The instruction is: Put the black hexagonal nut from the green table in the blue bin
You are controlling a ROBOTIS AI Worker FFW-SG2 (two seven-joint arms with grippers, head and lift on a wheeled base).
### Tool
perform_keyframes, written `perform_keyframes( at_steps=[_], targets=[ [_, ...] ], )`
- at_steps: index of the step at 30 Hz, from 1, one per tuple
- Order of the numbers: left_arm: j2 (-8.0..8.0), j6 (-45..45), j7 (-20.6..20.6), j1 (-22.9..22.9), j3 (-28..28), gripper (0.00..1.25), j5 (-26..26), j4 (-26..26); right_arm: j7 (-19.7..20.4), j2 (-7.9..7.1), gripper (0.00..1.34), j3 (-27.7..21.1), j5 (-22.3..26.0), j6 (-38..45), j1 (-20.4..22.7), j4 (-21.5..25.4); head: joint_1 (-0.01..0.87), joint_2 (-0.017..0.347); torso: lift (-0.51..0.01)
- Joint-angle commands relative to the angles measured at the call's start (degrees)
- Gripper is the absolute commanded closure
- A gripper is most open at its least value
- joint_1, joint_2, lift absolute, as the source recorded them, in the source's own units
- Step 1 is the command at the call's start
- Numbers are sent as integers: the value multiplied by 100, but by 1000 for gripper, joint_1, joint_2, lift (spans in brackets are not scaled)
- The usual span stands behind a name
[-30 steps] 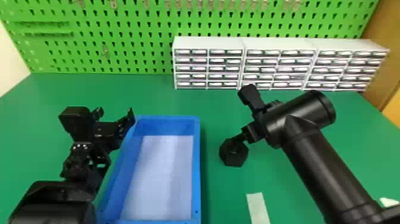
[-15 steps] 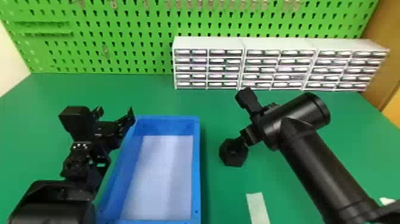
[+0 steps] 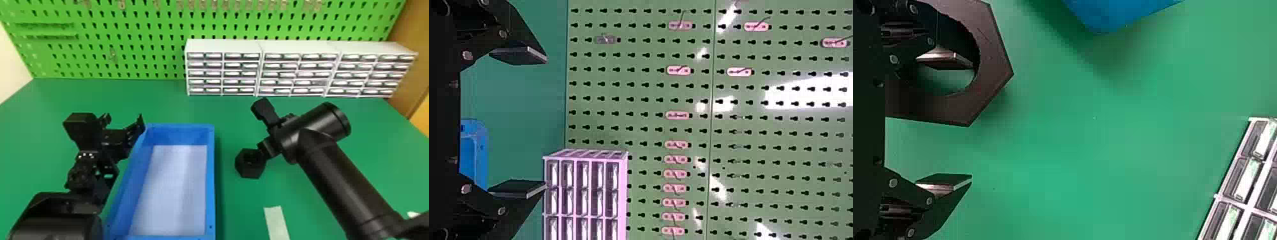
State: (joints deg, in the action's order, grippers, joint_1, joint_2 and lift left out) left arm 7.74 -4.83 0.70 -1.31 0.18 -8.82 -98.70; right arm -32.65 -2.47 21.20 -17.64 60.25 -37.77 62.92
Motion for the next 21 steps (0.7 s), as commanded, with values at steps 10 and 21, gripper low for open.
perform_keyframes(
  at_steps=[10,21],
  targets=[
    [-1,9,0,0,0,366,3,0,241,10,541,95,129,-101,-2,-157,686,52,-97],
    [-1,0,0,-9,9,366,3,0,259,10,808,148,138,-137,7,-175,686,52,-97]
  ],
)
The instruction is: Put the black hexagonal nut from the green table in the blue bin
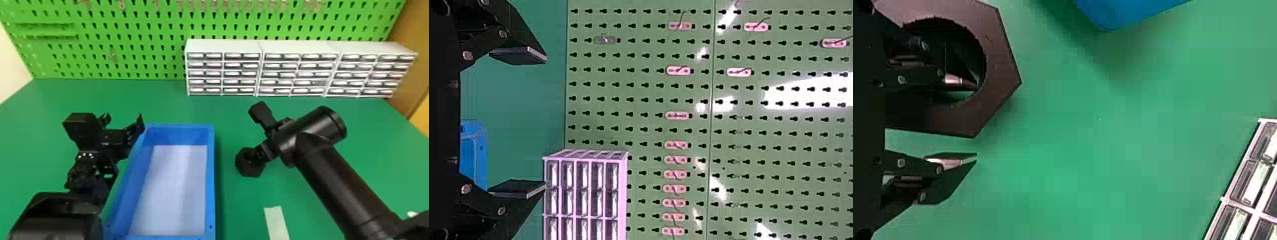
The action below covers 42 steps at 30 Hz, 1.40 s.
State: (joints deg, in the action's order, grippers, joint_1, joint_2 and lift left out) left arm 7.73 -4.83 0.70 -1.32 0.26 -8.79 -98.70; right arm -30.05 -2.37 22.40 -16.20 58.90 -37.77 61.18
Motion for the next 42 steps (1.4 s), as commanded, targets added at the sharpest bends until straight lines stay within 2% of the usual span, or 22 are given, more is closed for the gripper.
perform_keyframes(
  at_steps=[1,5,13,19,22,25,29,34,42],
  targets=[
    [0,-1,0,0,0,366,0,0,-1,0,840,36,-6,-1,7,-1,686,52,-97],
    [0,-1,0,-8,0,366,0,0,-1,0,969,45,-6,-27,16,-1,686,52,-97],
    [0,-1,0,-8,0,366,0,0,-1,-9,1009,45,3,8,42,114,686,52,-97],
    [0,-1,0,-17,9,366,0,0,-1,-35,1012,133,-155,298,59,395,686,52,-97],
    [0,-1,0,-17,9,366,0,0,-9,-53,1085,151,-164,491,59,544,686,52,-97],
    [0,-1,0,-17,0,366,0,0,-45,-97,1093,212,-217,711,51,755,686,52,-97],
    [0,-1,0,-17,0,366,9,0,-546,-132,1095,282,-674,983,-11,984,686,52,-97],
    [0,-1,0,-17,0,366,9,0,-950,-176,1095,282,-1034,1133,-37,1282,686,52,-97],
    [9,8,0,-17,0,366,9,-9,-1671,-220,1095,335,-1676,1361,-55,2056,686,52,-97]
  ],
)
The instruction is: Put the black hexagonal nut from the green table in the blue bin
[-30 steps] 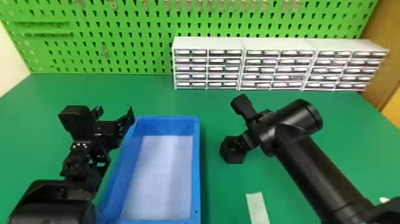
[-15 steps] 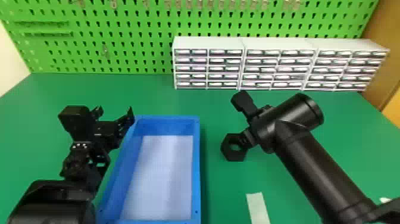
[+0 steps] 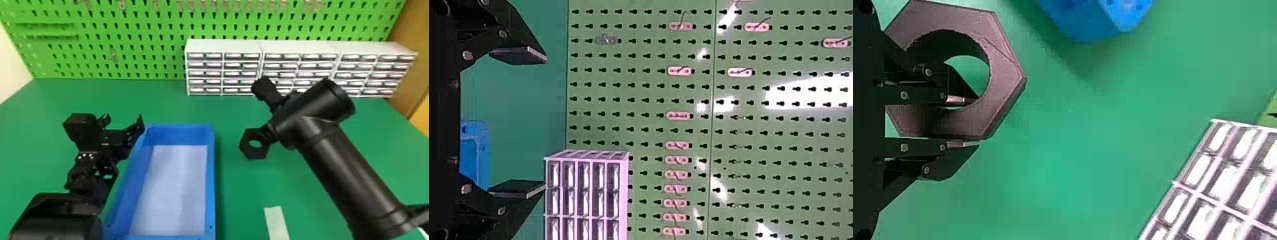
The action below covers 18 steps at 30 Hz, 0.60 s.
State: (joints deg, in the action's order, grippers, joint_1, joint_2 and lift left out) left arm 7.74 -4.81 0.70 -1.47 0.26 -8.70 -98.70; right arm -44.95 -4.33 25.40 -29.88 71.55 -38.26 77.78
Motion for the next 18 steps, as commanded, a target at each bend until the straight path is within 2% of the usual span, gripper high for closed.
perform_keyframes(
  at_steps=[1,7,18],
  targets=[
    [8,7,0,-3,0,366,9,-9,-251,-32,1095,53,-379,114,-6,492,686,52,-97],
    [8,7,0,-11,62,366,35,-53,-514,-76,1095,176,-695,281,-33,1134,686,52,-97],
    [8,7,0,-38,185,366,70,-97,-637,-85,1095,396,-616,333,-33,1977,686,52,-97]
  ],
)
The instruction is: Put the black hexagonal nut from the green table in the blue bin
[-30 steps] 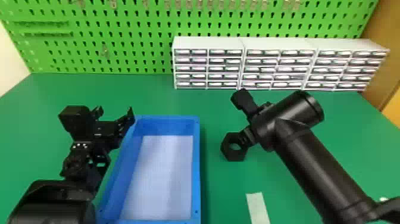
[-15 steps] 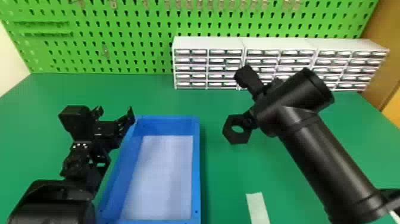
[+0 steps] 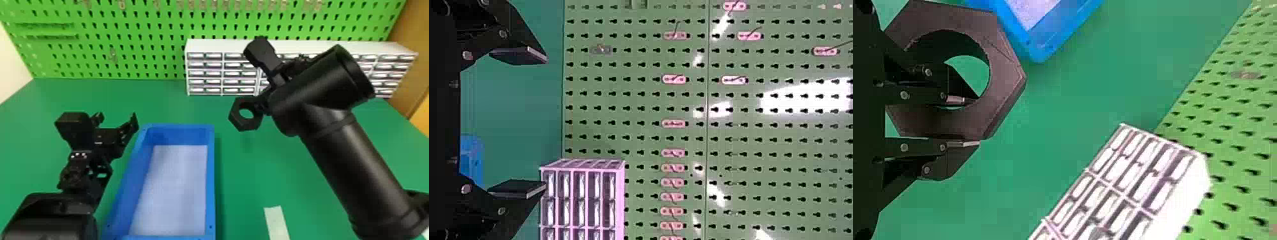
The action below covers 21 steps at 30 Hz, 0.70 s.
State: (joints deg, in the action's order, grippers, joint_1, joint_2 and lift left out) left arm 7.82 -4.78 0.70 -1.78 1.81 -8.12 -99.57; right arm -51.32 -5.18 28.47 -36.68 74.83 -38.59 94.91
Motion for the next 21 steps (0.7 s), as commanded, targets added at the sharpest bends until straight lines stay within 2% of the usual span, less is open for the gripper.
perform_keyframes(
  at_steps=[1,11,21],
  targets=[
    [0,-6,0,-7,39,366,3,-10,-1,0,1093,115,118,5,-8,309,686,52,-97],
    [0,3,0,-16,56,366,3,-19,-1,8,1095,361,1076,-232,-87,502,686,52,-97],
    [0,-6,0,-16,65,366,12,-19,16,35,1093,783,1752,-505,-184,546,686,52,-97]
  ],
)
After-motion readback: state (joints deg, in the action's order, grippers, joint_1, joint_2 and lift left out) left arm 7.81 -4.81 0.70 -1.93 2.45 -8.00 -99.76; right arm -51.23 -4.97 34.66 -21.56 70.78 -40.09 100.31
